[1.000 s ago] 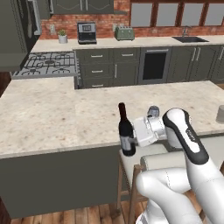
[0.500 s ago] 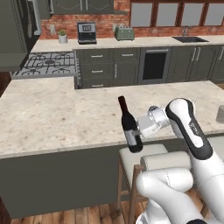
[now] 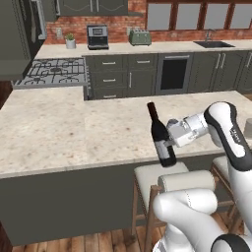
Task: There is a wine glass and glass cup on the dining counter. Place the wine bottle next to the wine glass and the juice bottle next to the glass cup.
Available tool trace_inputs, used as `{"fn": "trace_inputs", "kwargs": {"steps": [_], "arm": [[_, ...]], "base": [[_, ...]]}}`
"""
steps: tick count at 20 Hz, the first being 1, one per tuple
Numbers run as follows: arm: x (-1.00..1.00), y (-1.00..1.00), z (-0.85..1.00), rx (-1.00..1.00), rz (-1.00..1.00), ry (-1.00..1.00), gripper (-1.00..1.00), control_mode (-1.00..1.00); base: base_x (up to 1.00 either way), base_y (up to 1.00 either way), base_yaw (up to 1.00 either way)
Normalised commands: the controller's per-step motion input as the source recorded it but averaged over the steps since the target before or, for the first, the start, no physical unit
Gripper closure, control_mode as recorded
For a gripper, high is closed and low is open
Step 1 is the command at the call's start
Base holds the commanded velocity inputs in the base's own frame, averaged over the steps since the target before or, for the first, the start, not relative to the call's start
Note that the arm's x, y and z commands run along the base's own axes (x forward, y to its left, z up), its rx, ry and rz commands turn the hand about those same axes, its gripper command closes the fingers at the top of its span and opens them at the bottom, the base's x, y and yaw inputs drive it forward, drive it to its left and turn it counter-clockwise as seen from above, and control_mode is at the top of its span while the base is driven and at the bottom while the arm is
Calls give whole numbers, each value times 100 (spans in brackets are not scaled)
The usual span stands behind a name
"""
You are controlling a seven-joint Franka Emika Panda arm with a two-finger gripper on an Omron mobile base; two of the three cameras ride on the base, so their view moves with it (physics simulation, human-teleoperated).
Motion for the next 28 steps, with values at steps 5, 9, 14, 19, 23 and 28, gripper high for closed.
{"fn": "trace_inputs", "kwargs": {"steps": [5, 9, 14, 19, 23, 28], "arm": [[-9, -45, 20, 0, 0, 2, 100, -100], [-9, -46, 19, 0, 0, 0, 100, -100], [-3, -49, 17, 0, 0, 1, 100, -100], [0, -47, 7, 0, -3, 0, 100, -100], [0, -47, 0, 0, -7, 0, 100, -100], [0, -45, 0, -3, -13, -2, 100, -100]], "base": [[0, 0, 0], [0, 0, 0], [0, 0, 0], [0, 0, 0], [0, 0, 0], [0, 0, 0]]}}
